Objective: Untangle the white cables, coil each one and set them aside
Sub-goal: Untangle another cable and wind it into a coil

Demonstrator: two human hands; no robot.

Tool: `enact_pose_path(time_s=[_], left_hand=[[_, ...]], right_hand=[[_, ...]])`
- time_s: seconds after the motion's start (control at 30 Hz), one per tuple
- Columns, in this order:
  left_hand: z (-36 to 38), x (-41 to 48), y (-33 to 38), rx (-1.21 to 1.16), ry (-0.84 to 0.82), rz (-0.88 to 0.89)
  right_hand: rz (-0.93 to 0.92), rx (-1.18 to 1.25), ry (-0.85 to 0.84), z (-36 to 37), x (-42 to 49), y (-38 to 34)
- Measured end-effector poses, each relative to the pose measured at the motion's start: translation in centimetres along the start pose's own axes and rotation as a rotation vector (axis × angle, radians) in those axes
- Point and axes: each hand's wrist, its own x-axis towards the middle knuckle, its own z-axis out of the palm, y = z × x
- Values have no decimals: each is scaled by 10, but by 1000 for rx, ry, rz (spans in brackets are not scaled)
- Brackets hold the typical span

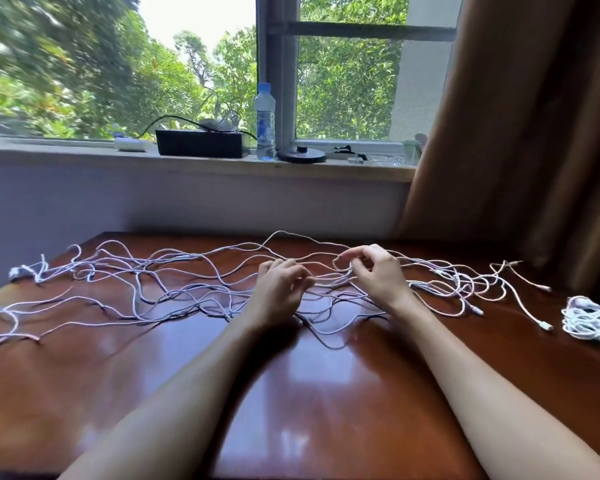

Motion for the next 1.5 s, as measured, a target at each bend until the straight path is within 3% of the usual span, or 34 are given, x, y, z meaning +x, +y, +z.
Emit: enact_pose_path(time_s=[0.2,0.37,0.5,0.67,0.8,1.07,1.23,1.5], left_hand=[[-17,-2,-1,-30,98,-1],[-27,-3,8,-337,136,-185],[-33,-2,21,-475,91,-261],[-37,1,31,-816,18,-367],[-39,3,33,-927,23,-483],[-46,12,26,-1365,76,-718],[-53,13,26,-1597,94,-773],[-55,11,35,-1754,-41,-790]], right_hand=[[-40,-1,-101,-2,-12,-8],[-117,-4,-84,-5,-19,-13],[-182,30,24,-8,-22,-25],[-159,87,19,-10,-25,-29],[-170,125,48,-8,-24,-31],[-83,136,-132,0,-26,-35],[-52,161,-225,-2,-29,-34],[-174,-29,-97,6,-27,-26]])
